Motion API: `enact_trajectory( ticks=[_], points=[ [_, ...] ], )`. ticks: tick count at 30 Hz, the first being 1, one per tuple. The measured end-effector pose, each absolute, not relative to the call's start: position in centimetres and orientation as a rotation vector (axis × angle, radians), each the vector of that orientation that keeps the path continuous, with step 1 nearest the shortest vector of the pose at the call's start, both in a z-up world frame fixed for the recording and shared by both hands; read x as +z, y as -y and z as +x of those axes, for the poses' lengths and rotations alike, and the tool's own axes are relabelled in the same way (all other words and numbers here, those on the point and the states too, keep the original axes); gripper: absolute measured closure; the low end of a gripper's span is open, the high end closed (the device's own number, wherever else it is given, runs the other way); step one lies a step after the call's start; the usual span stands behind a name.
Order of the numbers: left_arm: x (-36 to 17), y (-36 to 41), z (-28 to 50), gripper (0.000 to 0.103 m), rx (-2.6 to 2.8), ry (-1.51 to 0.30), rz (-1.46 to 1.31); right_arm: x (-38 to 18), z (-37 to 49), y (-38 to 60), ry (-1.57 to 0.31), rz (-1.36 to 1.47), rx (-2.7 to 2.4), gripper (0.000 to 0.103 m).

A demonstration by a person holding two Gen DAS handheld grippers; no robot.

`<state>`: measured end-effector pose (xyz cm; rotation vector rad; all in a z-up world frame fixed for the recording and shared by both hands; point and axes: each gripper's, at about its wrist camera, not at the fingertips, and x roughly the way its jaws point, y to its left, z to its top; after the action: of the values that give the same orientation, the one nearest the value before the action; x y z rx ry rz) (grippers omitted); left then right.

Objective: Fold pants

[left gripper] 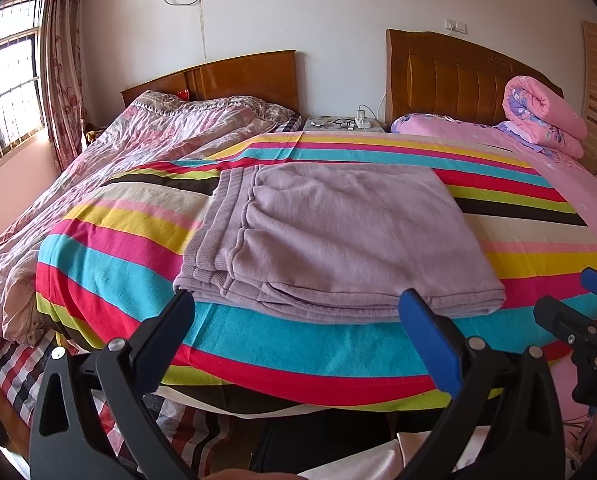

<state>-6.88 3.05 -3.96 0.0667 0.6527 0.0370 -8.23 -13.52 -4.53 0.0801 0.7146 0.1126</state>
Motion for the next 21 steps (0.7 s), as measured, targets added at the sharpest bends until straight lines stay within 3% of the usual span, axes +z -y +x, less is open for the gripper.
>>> enact_trajectory(
  ticks=[21],
  points=[
    [-4.18,-2.82,-6.83,0.001,0.034,-0.656,0.068,-4.89,-8.32,13.22,-0.725,0.061,0.116,0.004]
  ],
)
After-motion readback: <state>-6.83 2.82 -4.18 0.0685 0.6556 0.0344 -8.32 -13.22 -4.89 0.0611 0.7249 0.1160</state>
